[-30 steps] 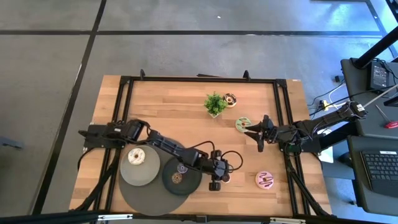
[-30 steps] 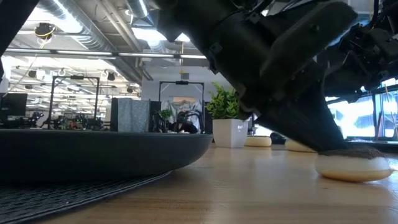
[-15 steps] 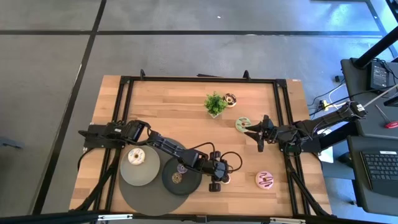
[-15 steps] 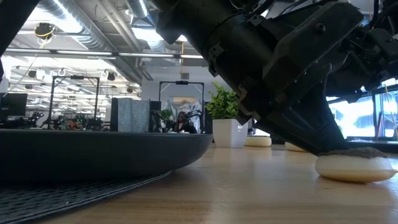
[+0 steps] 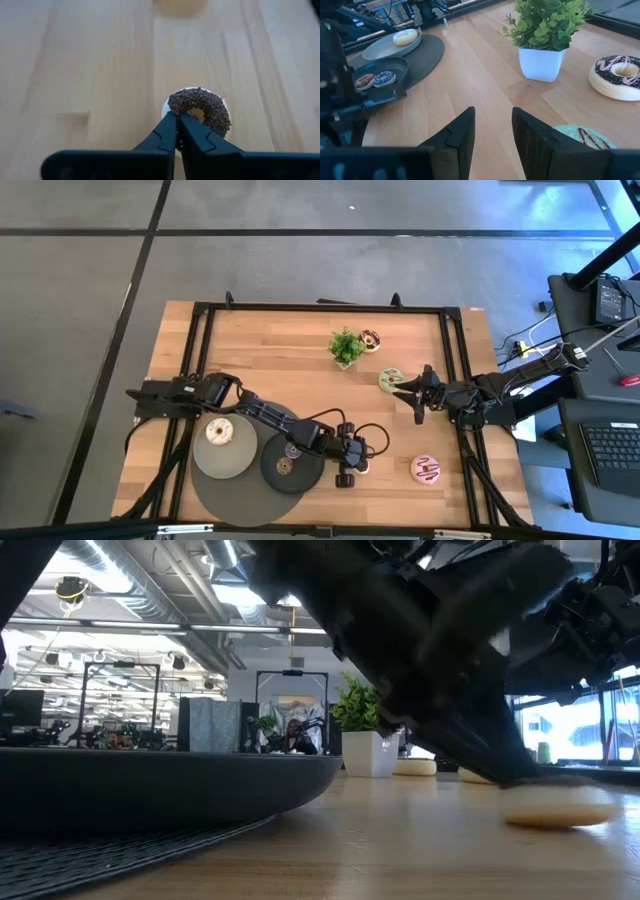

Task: Pick & Place donuts
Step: Put the small dark brown donut on the black plate

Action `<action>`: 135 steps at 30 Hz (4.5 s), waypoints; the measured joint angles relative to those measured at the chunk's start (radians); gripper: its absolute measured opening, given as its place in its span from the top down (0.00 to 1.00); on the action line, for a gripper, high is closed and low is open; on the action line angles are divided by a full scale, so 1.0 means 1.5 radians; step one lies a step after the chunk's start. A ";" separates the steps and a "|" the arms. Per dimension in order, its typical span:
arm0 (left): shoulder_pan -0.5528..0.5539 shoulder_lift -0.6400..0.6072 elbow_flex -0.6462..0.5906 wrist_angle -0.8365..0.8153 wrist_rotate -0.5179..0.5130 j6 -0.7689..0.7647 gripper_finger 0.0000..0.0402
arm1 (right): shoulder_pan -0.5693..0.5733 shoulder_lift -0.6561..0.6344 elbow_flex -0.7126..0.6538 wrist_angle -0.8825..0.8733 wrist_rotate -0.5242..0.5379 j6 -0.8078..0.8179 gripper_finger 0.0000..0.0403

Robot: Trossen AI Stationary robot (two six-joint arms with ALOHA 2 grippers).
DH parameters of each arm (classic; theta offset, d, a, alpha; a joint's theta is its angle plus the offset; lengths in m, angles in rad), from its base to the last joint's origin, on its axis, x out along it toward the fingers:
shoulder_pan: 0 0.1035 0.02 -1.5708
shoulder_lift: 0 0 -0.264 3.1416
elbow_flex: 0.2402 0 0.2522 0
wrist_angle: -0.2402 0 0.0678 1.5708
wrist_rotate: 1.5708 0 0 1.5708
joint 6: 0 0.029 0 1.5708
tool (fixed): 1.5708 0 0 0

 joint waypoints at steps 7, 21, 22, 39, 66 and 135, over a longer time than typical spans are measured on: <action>0.006 -0.085 0.000 -0.152 -0.033 -0.030 0.98 | 0.000 0.000 0.000 -0.003 0.000 0.000 0.67; -0.092 -0.180 -0.087 -0.265 -0.099 -0.230 0.98 | 0.000 0.000 0.000 -0.012 0.000 0.000 0.67; -0.102 -0.180 -0.093 -0.265 -0.108 -0.252 0.98 | 0.000 0.000 0.000 -0.013 0.001 0.000 0.67; -0.181 -0.202 -0.102 -0.381 -0.198 -0.485 0.98 | 0.000 0.000 0.000 -0.019 0.007 0.029 0.67; -0.200 -0.281 -0.296 -0.208 -0.228 -0.501 0.98 | 0.000 0.001 0.000 -0.024 0.044 0.039 0.67; -0.185 -0.276 -0.308 -0.195 -0.226 -0.482 0.83 | 0.000 0.001 0.000 -0.026 0.049 0.037 0.67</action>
